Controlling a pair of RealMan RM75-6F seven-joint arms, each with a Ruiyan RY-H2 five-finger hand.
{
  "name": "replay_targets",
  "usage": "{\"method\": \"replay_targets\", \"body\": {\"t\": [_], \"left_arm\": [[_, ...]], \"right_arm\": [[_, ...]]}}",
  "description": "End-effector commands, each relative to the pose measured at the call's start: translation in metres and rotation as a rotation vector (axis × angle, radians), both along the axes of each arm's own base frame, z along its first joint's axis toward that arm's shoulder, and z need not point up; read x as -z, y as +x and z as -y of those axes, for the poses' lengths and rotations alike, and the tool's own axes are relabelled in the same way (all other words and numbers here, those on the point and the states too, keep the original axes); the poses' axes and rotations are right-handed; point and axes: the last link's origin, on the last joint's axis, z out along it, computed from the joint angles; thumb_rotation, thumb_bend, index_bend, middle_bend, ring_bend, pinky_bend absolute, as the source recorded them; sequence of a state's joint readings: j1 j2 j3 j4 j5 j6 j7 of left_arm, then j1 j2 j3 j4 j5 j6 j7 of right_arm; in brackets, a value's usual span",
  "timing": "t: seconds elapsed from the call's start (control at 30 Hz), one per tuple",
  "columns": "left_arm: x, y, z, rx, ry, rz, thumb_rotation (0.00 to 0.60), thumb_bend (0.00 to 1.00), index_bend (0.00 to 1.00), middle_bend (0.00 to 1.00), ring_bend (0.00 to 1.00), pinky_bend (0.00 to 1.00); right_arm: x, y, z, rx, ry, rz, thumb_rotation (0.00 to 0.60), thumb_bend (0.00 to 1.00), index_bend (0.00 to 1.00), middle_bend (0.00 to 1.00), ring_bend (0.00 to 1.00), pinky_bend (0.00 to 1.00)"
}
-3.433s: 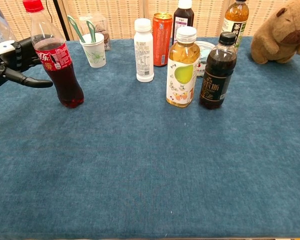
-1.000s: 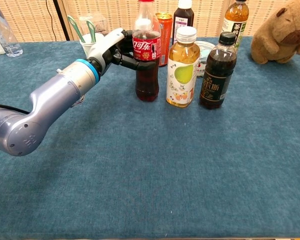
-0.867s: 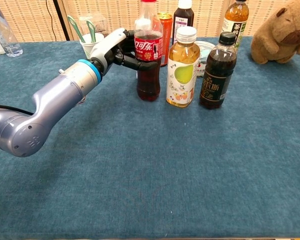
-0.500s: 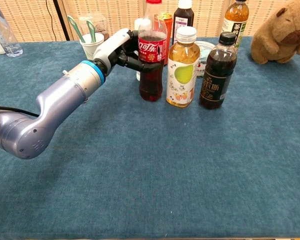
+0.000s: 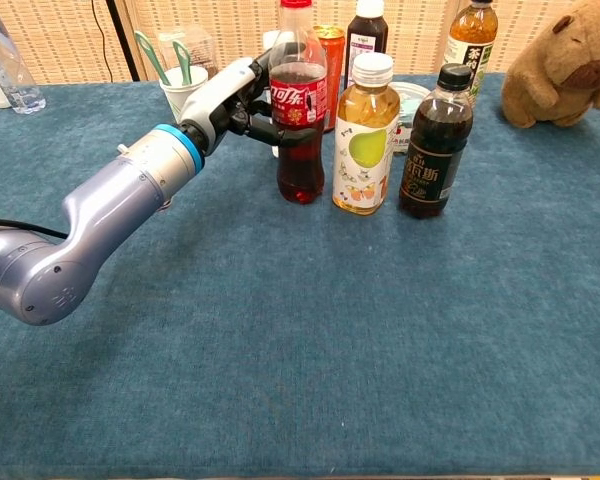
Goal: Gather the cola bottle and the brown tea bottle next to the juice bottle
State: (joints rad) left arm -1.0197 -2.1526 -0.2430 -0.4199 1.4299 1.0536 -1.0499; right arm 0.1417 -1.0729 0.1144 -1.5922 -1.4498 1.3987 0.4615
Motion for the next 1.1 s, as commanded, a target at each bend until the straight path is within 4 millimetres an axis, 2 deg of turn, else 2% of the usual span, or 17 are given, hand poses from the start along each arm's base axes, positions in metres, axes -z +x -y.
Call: {"method": "replay_targets", "body": {"t": [0.03,0.2,0.57,0.73,0.83,0.87,0.93,1.03,1.1], "left_arm": [[-0.005,-0.005,0.003,0.008,0.005,0.027,0.6,0.24,0.02,0.05,0.07,0.31],[-0.011,-0.009,0.006,0.018,0.013,0.051,0.6,0.24,0.02,0.05,0.06,0.31],[-0.045,-0.019,0.016,0.052,0.054,0.167,0.6,0.24,0.0,0.03,0.05,0.31],[-0.071,-0.025,0.031,0.104,0.093,0.206,0.6,0.23,0.0,0.0,0.02,0.27],[-0.09,-0.035,0.043,0.14,0.115,0.158,0.6,0.21,0.0,0.0,0.0,0.12],[-0.1,-0.04,0.048,0.141,0.13,0.123,0.6,0.21,0.0,0.0,0.0,0.06],[-0.119,-0.053,0.057,0.121,0.18,0.053,0.6,0.21,0.0,0.0,0.0,0.01],[-0.141,-0.068,0.072,0.067,0.217,-0.012,0.6,0.21,0.0,0.0,0.0,0.0],[-0.159,-0.086,0.088,0.032,0.249,-0.099,0.6,0.21,0.0,0.0,0.0,0.0]], "right_arm": [[-0.001,0.001,-0.001,-0.005,-0.004,0.002,0.6,0.0,0.0,0.0,0.0,0.0],[-0.002,0.003,-0.002,-0.013,-0.005,0.006,0.6,0.0,0.0,0.0,0.0,0.0],[-0.003,0.013,-0.008,-0.052,-0.003,0.018,0.6,0.0,0.0,0.0,0.0,0.0],[-0.004,0.016,-0.01,-0.062,-0.002,0.014,0.6,0.0,0.0,0.0,0.0,0.0],[-0.003,0.016,-0.011,-0.057,0.003,-0.001,0.6,0.0,0.0,0.0,0.0,0.0],[-0.003,0.016,-0.012,-0.054,0.006,-0.005,0.6,0.0,0.0,0.0,0.0,0.0],[-0.003,0.016,-0.012,-0.048,0.014,-0.011,0.6,0.0,0.0,0.0,0.0,0.0],[-0.004,0.017,-0.014,-0.047,0.018,-0.015,0.6,0.0,0.0,0.0,0.0,0.0],[-0.006,0.019,-0.015,-0.055,0.017,-0.021,0.6,0.0,0.0,0.0,0.0,0.0]]}}
